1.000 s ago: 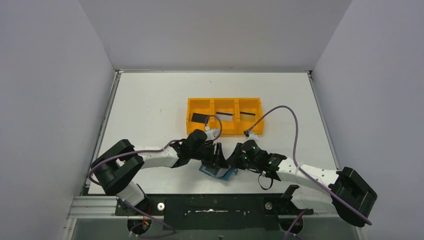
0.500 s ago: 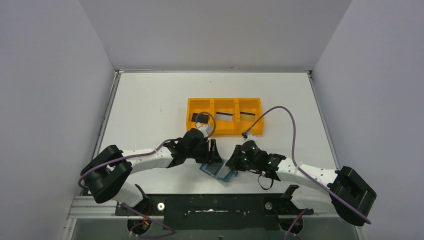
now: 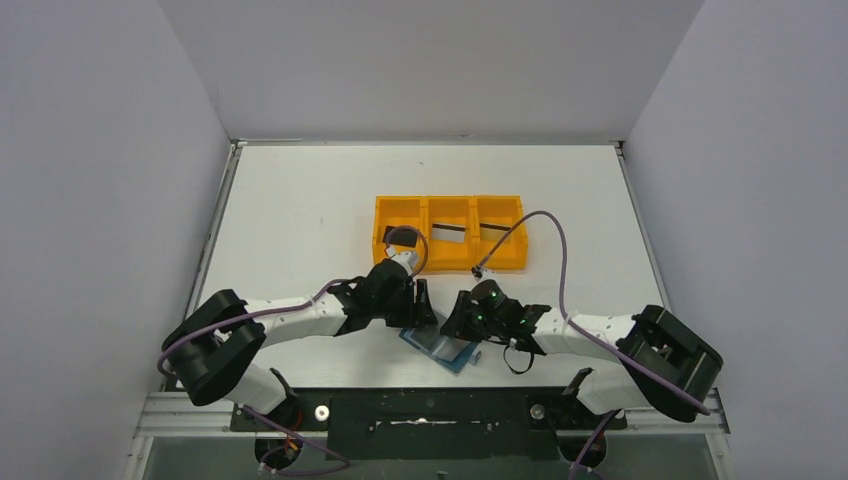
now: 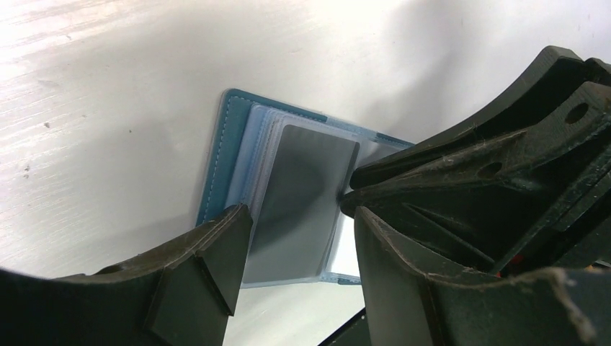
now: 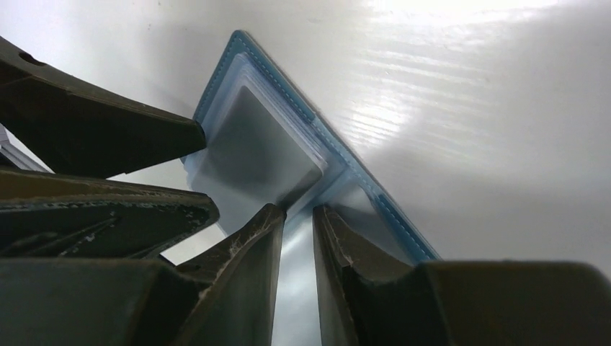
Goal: Take the credit cards out of the card holder
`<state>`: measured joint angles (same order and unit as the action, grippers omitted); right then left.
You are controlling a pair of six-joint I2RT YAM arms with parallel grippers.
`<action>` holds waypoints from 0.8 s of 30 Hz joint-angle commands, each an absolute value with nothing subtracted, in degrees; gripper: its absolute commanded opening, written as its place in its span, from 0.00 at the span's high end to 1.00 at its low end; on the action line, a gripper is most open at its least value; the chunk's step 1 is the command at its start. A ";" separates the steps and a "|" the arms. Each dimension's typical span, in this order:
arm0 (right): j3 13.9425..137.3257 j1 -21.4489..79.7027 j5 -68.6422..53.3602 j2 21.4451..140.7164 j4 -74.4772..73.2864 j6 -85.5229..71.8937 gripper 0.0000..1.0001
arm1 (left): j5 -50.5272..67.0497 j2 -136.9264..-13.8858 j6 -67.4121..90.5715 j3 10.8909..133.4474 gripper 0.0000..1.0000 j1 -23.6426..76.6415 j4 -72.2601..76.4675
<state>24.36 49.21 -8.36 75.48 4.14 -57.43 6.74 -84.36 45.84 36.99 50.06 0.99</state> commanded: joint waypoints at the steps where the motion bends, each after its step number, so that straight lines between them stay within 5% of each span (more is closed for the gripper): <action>1: 27.10 49.27 -8.07 78.93 8.60 -55.21 0.74 | 2.68 -83.07 45.03 36.15 0.45 49.83 -2.69; 11: 33.59 47.82 -11.76 85.46 12.28 -47.09 0.69 | -0.65 -77.40 47.79 32.54 0.49 48.96 -2.26; 24: 39.70 49.31 -3.78 89.03 1.76 -46.92 0.57 | 0.63 -73.02 49.45 29.26 0.69 47.35 0.73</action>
